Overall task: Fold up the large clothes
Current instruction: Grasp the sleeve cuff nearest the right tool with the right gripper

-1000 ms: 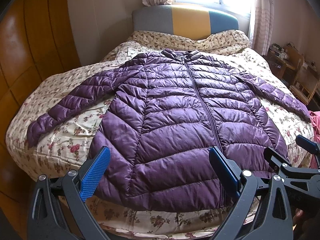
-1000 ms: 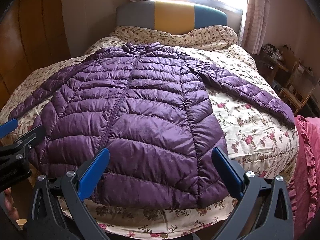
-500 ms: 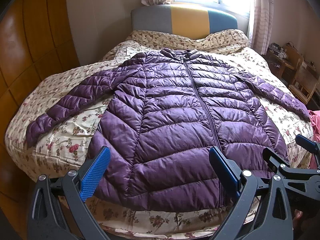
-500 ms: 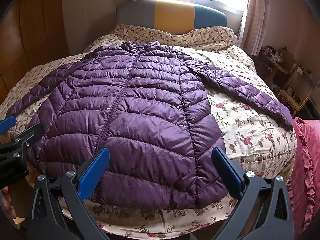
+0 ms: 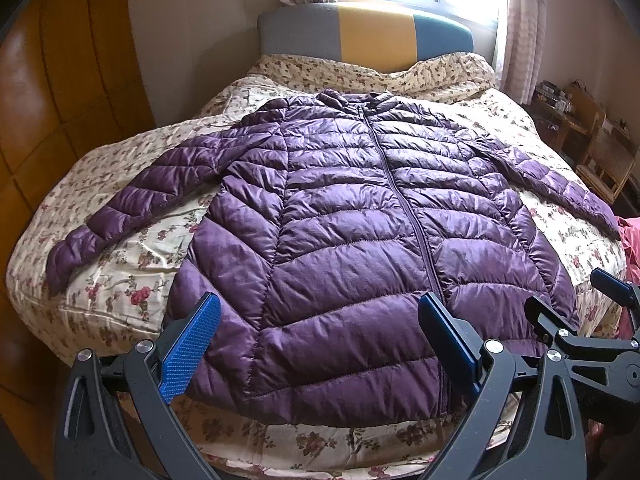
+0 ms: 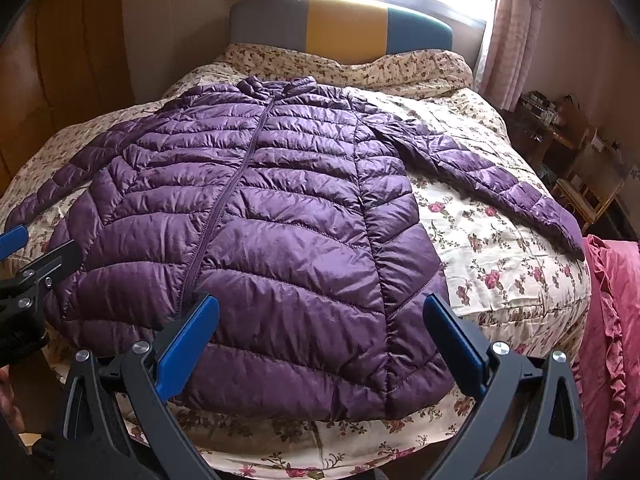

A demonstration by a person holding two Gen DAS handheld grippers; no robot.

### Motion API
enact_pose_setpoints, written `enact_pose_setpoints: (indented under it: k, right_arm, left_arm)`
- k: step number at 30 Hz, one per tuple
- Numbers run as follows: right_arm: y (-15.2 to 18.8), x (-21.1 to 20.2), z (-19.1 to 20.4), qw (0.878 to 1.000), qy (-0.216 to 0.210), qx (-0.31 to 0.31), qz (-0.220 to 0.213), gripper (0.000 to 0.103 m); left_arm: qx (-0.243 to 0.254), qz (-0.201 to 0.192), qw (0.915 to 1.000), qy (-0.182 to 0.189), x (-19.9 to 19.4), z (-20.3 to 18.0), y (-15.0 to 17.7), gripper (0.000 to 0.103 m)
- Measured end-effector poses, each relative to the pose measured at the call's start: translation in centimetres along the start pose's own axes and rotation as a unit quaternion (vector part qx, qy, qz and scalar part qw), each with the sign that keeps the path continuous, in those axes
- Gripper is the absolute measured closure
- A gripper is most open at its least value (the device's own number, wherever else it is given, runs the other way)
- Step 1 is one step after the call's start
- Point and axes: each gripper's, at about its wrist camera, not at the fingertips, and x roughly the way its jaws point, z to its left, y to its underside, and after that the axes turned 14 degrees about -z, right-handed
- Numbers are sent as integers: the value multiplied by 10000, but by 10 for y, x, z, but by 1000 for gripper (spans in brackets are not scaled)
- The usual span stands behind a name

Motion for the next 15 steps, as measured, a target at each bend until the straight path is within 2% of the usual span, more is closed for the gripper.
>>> enact_pose_setpoints:
  k: [8,12,15]
  right_arm:
    - [-2,21,-12,9995,38,225,225,2]
    - [-8,39,-35,9974,41,622,364,2]
    - [-14,57,-67,9929,103,1098,456,2]
  left_arm:
    - [-4,240,9997,74,18,2,-3,5]
    - [-360,390,9982,282,35,12,-9,5]
    - [-617,429,9965,378,48,18,-17,5]
